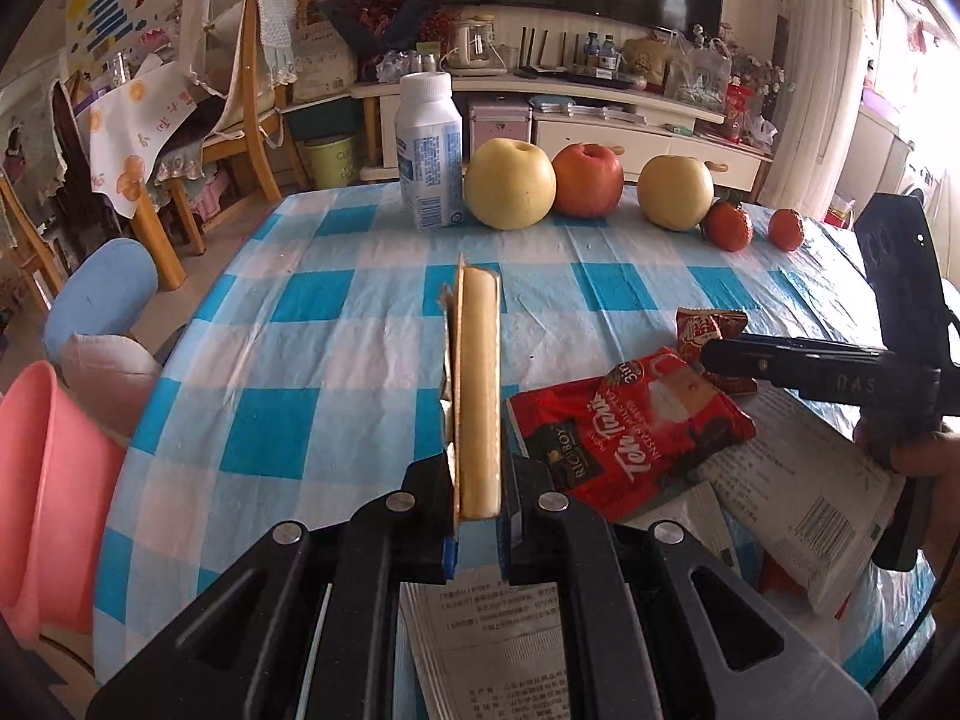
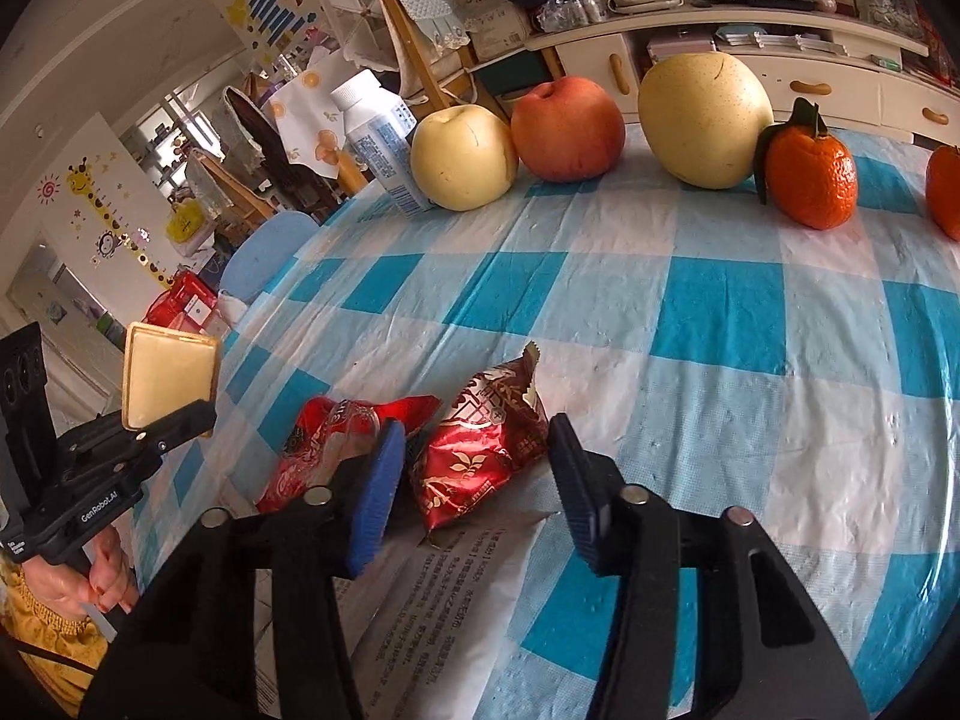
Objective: Collect trash
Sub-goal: 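Grasp the small red snack packet with the right tool while the left holds the tray, then carry the held items in both tools over the pink bucket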
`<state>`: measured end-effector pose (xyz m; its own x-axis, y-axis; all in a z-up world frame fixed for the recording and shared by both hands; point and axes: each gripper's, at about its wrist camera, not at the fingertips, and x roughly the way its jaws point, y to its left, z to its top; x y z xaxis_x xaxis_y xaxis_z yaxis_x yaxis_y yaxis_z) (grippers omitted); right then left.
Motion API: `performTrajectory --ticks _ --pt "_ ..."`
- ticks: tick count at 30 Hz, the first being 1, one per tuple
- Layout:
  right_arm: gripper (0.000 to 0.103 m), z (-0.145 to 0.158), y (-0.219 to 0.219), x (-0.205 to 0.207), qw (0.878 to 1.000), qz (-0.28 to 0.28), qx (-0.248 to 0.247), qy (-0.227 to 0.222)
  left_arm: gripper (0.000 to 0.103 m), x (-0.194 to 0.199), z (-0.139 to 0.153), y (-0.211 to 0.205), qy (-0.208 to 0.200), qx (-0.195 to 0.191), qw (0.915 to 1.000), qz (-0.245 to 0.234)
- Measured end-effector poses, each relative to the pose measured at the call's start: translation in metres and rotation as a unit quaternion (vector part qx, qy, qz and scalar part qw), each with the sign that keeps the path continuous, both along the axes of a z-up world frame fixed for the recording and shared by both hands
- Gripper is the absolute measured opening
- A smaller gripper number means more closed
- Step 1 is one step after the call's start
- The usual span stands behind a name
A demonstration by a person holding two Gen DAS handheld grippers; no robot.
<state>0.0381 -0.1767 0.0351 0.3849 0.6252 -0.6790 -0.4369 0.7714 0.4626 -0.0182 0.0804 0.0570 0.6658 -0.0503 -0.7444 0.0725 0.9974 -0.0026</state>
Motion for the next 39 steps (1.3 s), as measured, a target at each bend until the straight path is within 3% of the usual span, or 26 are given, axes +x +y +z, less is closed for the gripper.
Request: performTrajectory --ticks 14,22,39 --pt "0.031 0.007 0.014 -0.012 0.997 0.000 -0.064 -0.045 0.010 -0.005 -0.007 0.008 -0.010 -0.016 0.9998 -0.011" --pt "0.024 0.021 0.001 -0.019 0.991 -0.039 -0.095 -0.082 0.010 -0.008 -0.006 0.022 -0.011 -0.035 0.9993 -0.007" --pt "0.021 0.072 -0.005 -0.064 0.972 -0.107 -0.125 -0.170 0.010 -0.018 0.008 0.047 -0.030 -0.071 0.9970 0.001"
